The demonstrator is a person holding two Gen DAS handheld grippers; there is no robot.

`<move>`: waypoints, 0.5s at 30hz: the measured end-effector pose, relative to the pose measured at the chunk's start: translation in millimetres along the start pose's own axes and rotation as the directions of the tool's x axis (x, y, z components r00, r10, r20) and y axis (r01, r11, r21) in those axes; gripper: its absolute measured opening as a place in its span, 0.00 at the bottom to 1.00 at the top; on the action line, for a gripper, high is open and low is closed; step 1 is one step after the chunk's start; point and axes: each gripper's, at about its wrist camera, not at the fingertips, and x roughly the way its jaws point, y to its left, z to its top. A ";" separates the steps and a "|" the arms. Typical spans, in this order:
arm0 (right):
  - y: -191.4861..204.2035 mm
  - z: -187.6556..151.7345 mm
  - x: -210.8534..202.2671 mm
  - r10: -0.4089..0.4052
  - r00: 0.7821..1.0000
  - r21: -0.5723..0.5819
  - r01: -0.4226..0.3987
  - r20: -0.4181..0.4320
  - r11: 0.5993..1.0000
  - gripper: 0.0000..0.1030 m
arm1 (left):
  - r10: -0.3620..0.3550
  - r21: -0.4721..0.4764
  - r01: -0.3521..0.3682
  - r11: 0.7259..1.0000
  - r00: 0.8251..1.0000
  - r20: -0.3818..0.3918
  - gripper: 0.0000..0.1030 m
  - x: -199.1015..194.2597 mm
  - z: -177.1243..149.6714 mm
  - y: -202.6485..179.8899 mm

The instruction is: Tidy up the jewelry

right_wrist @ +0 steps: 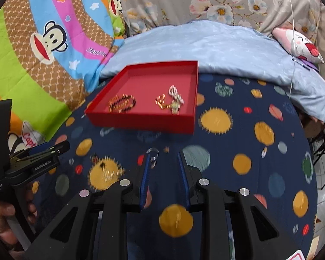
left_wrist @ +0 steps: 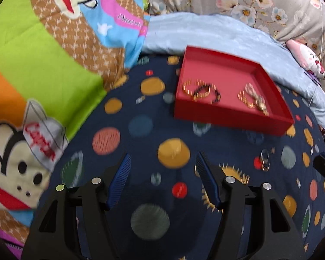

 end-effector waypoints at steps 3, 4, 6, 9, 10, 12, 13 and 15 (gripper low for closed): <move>-0.9 -16.8 0.9 0.005 0.999 0.008 -0.005 -0.034 1.000 0.24 | 0.001 0.005 -0.001 1.000 1.000 -0.020 0.59 5.3 -9.6 -6.3; -1.0 -20.2 1.3 0.005 0.999 0.009 -0.004 -0.041 1.000 0.24 | 0.000 0.006 0.000 1.000 1.000 -0.025 0.59 7.7 -11.0 -8.4; -0.9 -27.2 2.5 0.011 0.999 0.016 -0.011 -0.053 1.000 0.24 | -0.001 0.009 0.002 1.000 1.000 -0.030 0.59 12.6 -12.5 -13.9; 1.1 -32.3 4.9 0.015 0.998 0.019 -0.014 -0.067 1.000 0.24 | 0.003 0.015 -0.003 1.000 0.999 -0.035 0.59 21.0 -11.9 -22.1; 1.8 -33.0 5.1 0.014 0.998 0.017 -0.013 -0.068 1.000 0.24 | 0.008 0.014 -0.008 1.000 0.999 -0.035 0.59 24.3 -11.1 -24.3; 2.6 -34.6 5.9 0.012 0.997 0.014 -0.011 -0.071 1.000 0.24 | 0.008 0.010 -0.008 1.000 0.999 -0.041 0.58 31.2 -9.5 -27.4; 2.8 -34.5 6.4 0.011 0.997 0.014 -0.010 -0.072 1.000 0.24 | 0.008 0.009 -0.008 1.000 0.999 -0.044 0.58 33.7 -8.6 -28.1; 2.8 -34.6 7.6 0.013 0.997 0.017 -0.012 -0.074 1.000 0.24 | 0.008 0.009 -0.007 1.000 0.999 -0.050 0.57 38.9 -8.0 -29.9</move>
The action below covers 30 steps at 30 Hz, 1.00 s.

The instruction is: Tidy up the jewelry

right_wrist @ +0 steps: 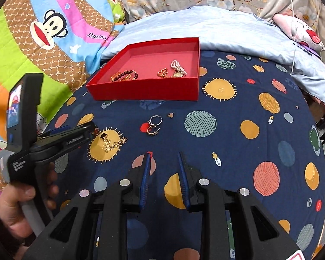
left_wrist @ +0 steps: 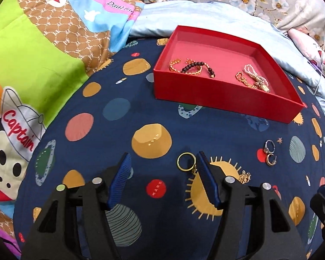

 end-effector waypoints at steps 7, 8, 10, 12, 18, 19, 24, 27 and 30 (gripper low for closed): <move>0.5 0.3 3.6 0.004 1.000 0.007 -0.004 -0.006 1.000 0.24 | -0.043 0.001 0.044 0.999 0.998 -0.038 0.33 12.4 1.5 -7.5; 0.6 0.2 4.1 0.004 1.000 0.008 -0.004 -0.007 1.000 0.24 | -0.037 0.002 0.037 0.999 0.999 -0.030 0.33 11.8 0.7 -8.1; 0.7 0.3 4.6 0.004 1.000 0.008 -0.004 -0.008 1.000 0.24 | -0.035 0.007 0.035 0.999 0.999 -0.027 0.30 11.2 -0.2 -9.6; 1.3 0.0 5.6 0.005 1.000 0.008 -0.005 -0.009 1.000 0.24 | -0.042 0.004 0.042 0.999 0.999 -0.025 0.21 10.8 -0.3 -9.4; 4.2 0.0 10.4 0.009 1.000 0.005 -0.009 -0.014 1.000 0.24 | -0.072 -0.003 0.072 0.997 0.997 -0.031 0.20 7.3 -0.9 -6.8; 4.5 0.0 10.8 0.009 1.000 0.004 -0.009 -0.014 1.000 0.24 | -0.073 -0.003 0.073 0.997 0.997 -0.030 0.20 5.9 -1.5 -6.5; 6.0 5.4 20.0 0.002 1.000 -0.008 -0.002 -0.016 1.000 0.24 | -0.088 -0.007 0.088 0.996 0.996 -0.015 0.20 -6.9 -3.7 -0.6; 6.8 12.8 28.8 0.004 1.000 -0.010 -0.004 -0.016 1.000 0.24 | -0.094 -0.016 0.093 0.995 0.996 -0.002 0.20 -18.4 -5.7 7.6; 8.8 20.8 39.6 0.020 1.000 -0.004 -0.020 -0.023 1.000 0.24 | -0.095 -0.019 0.095 0.995 0.996 0.001 0.20 -24.5 -7.0 13.3</move>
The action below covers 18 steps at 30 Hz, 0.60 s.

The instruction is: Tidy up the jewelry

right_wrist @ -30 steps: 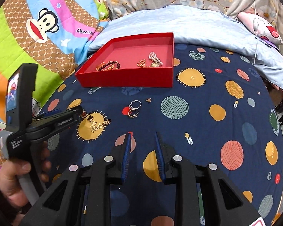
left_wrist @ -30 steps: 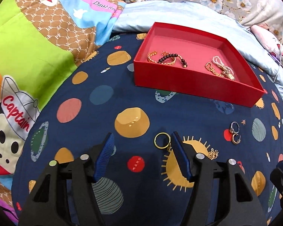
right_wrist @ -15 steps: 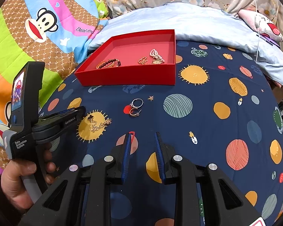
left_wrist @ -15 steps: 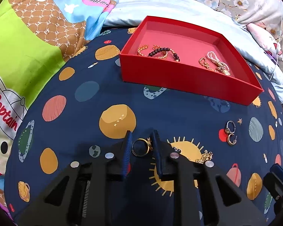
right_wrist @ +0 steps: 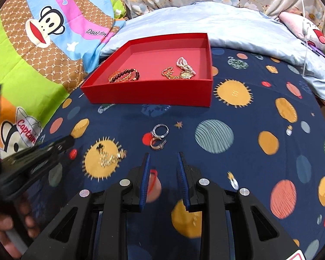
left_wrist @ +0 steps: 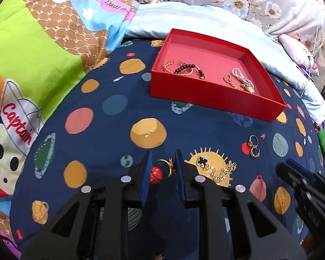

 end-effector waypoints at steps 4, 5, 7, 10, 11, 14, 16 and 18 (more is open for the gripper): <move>7.6 7.3 13.3 0.001 1.000 -0.019 -0.001 -0.009 1.000 0.24 | -0.002 -0.009 0.002 1.000 1.000 0.004 0.20 -6.7 -2.0 5.9; 9.6 8.7 17.1 0.001 1.000 -0.022 -0.001 -0.012 1.000 0.24 | -0.003 -0.009 0.003 1.000 1.000 0.004 0.20 -7.9 -2.4 6.7; 11.4 10.2 22.7 0.000 1.000 -0.025 -0.001 -0.018 1.000 0.24 | 0.000 -0.004 0.000 1.000 1.000 0.008 0.20 -10.2 -3.6 7.2; 13.0 10.3 29.6 -0.002 1.000 -0.024 0.002 -0.028 1.000 0.24 | -0.006 -0.006 0.006 1.000 1.000 0.008 0.20 -11.7 -4.3 8.7; 13.5 10.1 31.9 -0.005 0.999 -0.025 0.005 -0.032 1.000 0.24 | -0.008 -0.007 0.008 1.000 1.000 0.007 0.20 -11.8 -4.2 9.2; 13.3 10.4 36.2 -0.013 0.999 -0.024 0.012 -0.036 1.000 0.24 | -0.010 -0.008 0.010 1.000 1.000 0.006 0.20 -11.8 -4.0 9.7; 12.9 10.1 38.7 -0.018 0.999 -0.024 0.017 -0.038 1.000 0.22 | -0.010 -0.009 0.010 1.000 1.000 0.005 0.20 -12.0 -4.1 10.3; 12.4 9.3 41.2 -0.021 0.999 -0.024 0.020 -0.043 1.000 0.19 | -0.010 -0.007 0.010 1.000 1.000 0.004 0.20 -11.5 -3.7 10.4</move>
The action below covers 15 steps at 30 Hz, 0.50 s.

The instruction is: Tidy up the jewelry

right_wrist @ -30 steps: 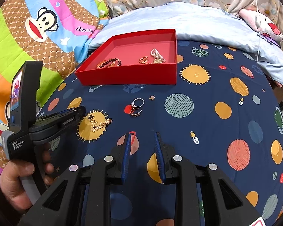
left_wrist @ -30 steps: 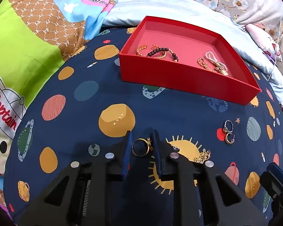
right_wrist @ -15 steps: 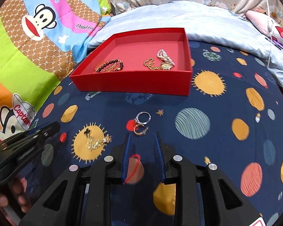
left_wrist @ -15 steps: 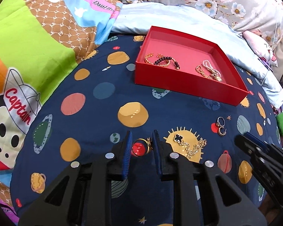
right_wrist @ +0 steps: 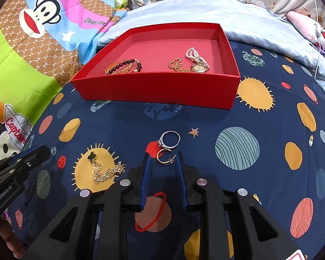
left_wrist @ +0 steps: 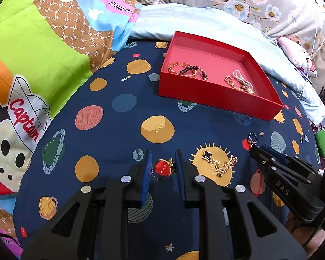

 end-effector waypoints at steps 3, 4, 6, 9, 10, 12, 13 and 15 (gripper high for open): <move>-0.2 0.0 1.8 -0.007 1.000 -0.003 0.007 0.002 1.000 0.15 | 0.000 -0.003 0.000 1.000 1.000 -0.002 0.20 -0.2 -1.4 1.0; -0.2 0.3 2.1 -0.007 1.000 -0.004 0.007 0.003 1.000 0.14 | 0.002 -0.002 -0.002 1.000 1.000 -0.001 0.20 0.4 -1.6 0.5; 0.1 1.0 2.8 -0.008 1.000 -0.007 0.008 0.006 1.000 0.14 | 0.003 -0.002 -0.003 1.000 1.000 -0.003 0.20 0.9 -2.6 0.5; 0.6 1.3 3.0 -0.012 1.000 -0.014 0.012 0.010 1.000 0.14 | 0.002 -0.002 -0.002 1.000 1.000 -0.003 0.20 1.2 -2.5 0.7; 0.4 1.3 3.0 -0.011 1.000 -0.015 0.012 0.011 1.000 0.13 | 0.002 -0.002 -0.002 1.000 1.000 -0.003 0.20 1.2 -2.7 0.5; 0.3 1.7 2.5 -0.012 1.000 -0.014 0.012 0.011 1.000 0.12 | 0.002 -0.002 -0.002 1.000 1.000 -0.002 0.20 1.1 -2.7 0.7; 0.0 2.1 2.0 -0.011 1.000 -0.013 0.011 0.013 1.000 0.09 | 0.001 -0.002 -0.001 1.000 1.000 -0.002 0.20 1.5 -2.4 0.6; -0.9 2.7 0.5 -0.007 1.000 -0.013 0.007 0.010 1.000 0.00 | -0.001 -0.003 0.001 1.000 1.000 -0.002 0.20 1.5 -2.0 0.1</move>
